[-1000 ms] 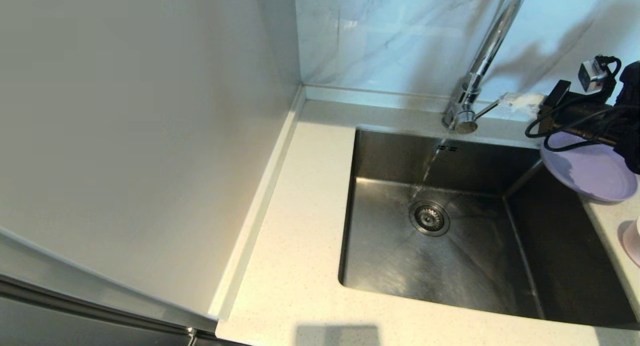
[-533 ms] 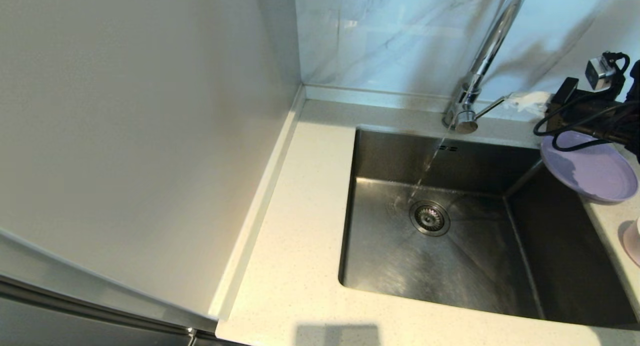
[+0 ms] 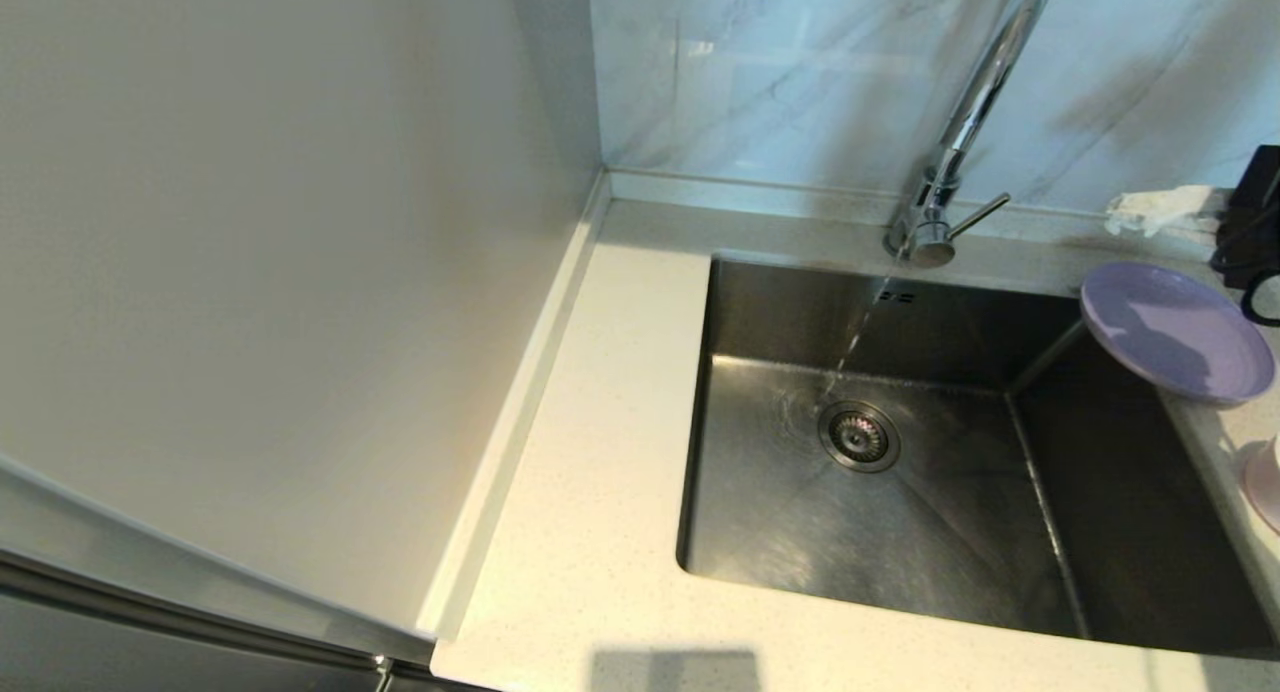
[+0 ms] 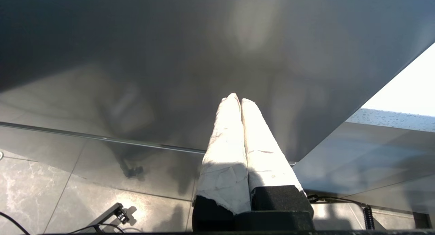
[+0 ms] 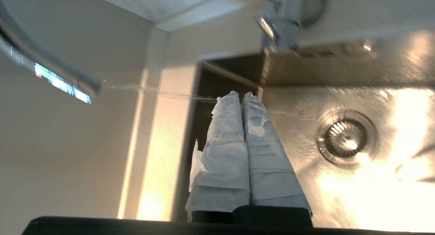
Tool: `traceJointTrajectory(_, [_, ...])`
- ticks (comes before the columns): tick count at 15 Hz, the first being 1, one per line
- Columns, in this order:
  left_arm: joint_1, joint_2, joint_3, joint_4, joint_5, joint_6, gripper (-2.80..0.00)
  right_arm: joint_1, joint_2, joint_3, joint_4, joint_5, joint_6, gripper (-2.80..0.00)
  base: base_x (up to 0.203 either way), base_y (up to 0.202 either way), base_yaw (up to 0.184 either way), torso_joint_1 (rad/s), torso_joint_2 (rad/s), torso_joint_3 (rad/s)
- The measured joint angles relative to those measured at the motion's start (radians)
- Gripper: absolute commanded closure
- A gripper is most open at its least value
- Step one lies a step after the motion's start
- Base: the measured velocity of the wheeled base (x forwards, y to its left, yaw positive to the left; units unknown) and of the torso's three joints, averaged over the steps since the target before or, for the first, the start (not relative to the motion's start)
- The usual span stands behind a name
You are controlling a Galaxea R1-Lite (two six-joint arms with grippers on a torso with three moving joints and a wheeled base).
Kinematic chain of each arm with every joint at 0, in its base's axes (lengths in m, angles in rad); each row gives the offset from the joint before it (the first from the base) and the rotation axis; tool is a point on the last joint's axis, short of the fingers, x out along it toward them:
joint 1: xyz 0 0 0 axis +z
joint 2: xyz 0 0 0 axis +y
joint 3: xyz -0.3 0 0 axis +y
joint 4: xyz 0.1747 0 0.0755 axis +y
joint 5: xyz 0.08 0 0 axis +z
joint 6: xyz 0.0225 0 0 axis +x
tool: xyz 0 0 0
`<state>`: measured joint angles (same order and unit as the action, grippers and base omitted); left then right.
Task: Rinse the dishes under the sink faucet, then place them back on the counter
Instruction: Pick up the bowl
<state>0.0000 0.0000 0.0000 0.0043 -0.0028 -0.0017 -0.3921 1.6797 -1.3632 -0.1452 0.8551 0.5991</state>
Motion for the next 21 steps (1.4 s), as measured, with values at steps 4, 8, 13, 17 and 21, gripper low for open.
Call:
traceJointTrajectory(4, [0.000,0.000,0.000,0.000,0.000,0.001,0.00,-0.120,-0.140,0.147,0.171,-0.006,-0.193,0.00,0.000,0.000,0.000,0.000,0.00,0.000])
traceJointTrajectory(8, [0.000,0.000,0.000,0.000,-0.001,0.000,0.00,-0.236,-0.212,0.196,0.533,-0.115,-0.581,0.00,0.000,0.000,0.000,0.000,0.00,0.000])
traceJointTrajectory(13, [0.000,0.000,0.000,0.000,0.000,0.001,0.00,-0.314,-0.281,0.200,0.853,-0.360,-0.922,0.00,0.000,0.000,0.000,0.000,0.00,0.000])
traceJointTrajectory(17, [0.000,0.000,0.000,0.000,0.000,0.001,0.00,-0.318,-0.359,0.206,0.927,-0.537,-1.102,0.00,0.000,0.000,0.000,0.000,0.00,0.000])
traceJointTrajectory(21, [0.000,0.000,0.000,0.000,0.000,0.000,0.00,-0.325,-0.446,0.237,1.091,-0.840,-1.256,0.00,0.000,0.000,0.000,0.000,0.00,0.000])
